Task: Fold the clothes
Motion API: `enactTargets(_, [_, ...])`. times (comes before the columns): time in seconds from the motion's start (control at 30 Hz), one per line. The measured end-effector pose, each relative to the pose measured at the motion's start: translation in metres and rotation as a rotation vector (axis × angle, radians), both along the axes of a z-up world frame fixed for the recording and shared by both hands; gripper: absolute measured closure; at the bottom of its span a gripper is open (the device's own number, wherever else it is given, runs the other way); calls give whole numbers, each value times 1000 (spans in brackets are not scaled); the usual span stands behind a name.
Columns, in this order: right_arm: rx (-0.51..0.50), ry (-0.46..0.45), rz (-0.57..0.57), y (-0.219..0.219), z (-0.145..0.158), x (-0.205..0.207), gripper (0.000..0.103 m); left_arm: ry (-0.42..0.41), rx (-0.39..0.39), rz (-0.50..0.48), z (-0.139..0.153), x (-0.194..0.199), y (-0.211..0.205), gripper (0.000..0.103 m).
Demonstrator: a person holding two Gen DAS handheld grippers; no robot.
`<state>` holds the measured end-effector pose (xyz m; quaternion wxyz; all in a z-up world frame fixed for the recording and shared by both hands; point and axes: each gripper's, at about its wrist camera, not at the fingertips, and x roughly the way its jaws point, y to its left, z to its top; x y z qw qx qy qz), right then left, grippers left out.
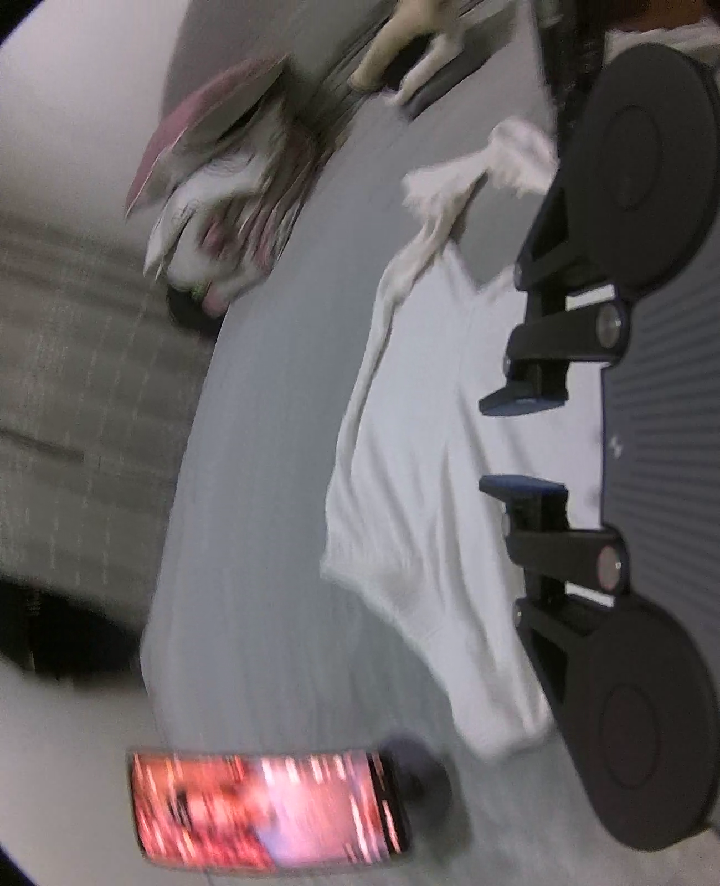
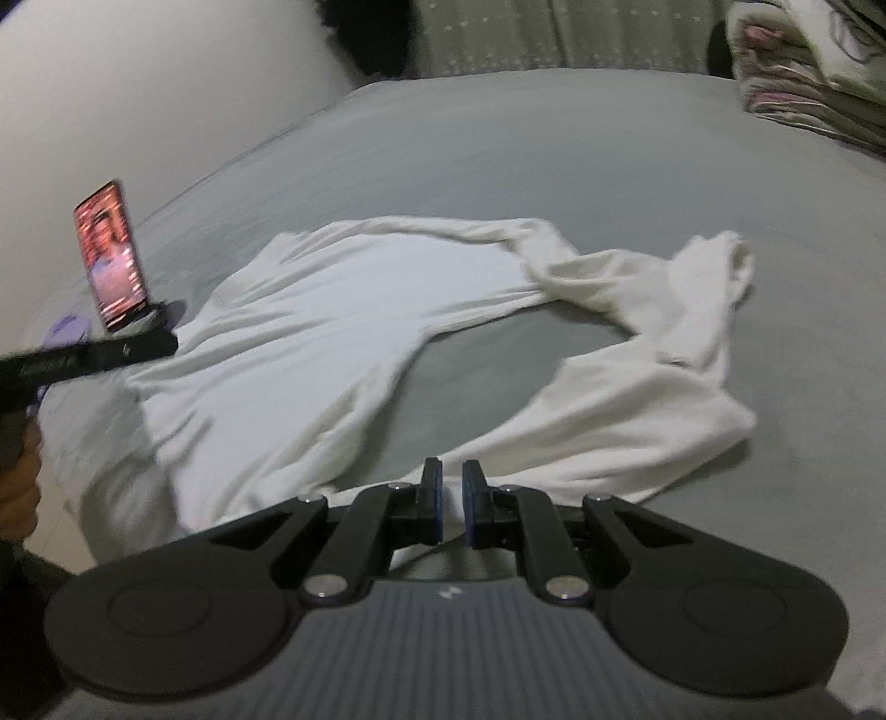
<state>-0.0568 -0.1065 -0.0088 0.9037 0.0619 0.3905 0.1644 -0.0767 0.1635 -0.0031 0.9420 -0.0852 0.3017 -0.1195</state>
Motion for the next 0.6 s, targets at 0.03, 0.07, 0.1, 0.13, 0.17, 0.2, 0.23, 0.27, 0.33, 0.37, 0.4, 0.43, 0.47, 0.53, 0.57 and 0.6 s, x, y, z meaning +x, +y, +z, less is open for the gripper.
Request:
enactTargets(0.03, [9,-4,-15,-6,0,2,90,-3,5,-30,-1,1,-9,77])
enactTargets(0.07, [20,-8,-32,-13,0,3,89,-2,8,-62,-2,2,-18,75])
enactTargets(0.1, [31,-13,-49,-20,0,5,87,1,6,-93,-3,3,-26,74])
enactTargets(0.13, [40,-16,-71,-27,-1,7,85,4,4,-123,-4,4,-34,72])
enactTargets(0.17, [45,-18,-94,-34,0,9,79,4,7,-157,-6,5,-43,69])
enactTargets(0.2, [48,-23,-115,-40,0,10,69,4,12,-193,-8,6,-52,68])
enactTargets(0.23, [50,-31,-136,-45,1,12,63,4,23,-220,-10,6,-59,66])
enactTargets(0.27, [49,-38,-149,-50,2,14,57,6,40,-245,-13,6,-67,66])
enactTargets(0.33, [38,-43,-168,-57,3,17,56,14,75,-283,-17,6,-81,66])
enactTargets(0.37, [25,-38,-181,-60,3,19,56,25,92,-293,-20,7,-87,66])
enactTargets(0.4, [13,-33,-193,-62,2,20,56,39,109,-301,-22,7,-92,66])
enactTargets(0.43, [1,-21,-207,-64,0,22,56,50,125,-306,-24,8,-97,66])
enactTargets(0.47, [-5,-7,-220,-67,-2,24,56,61,140,-310,-26,8,-101,66])
enactTargets(0.53, [-7,22,-242,-71,-8,26,56,79,167,-322,-28,8,-108,66])
enactTargets(0.57, [-7,30,-249,-73,-11,27,56,85,175,-331,-28,7,-110,66])
enactTargets(0.6, [-5,34,-252,-74,-13,27,56,93,182,-340,-27,7,-112,66])
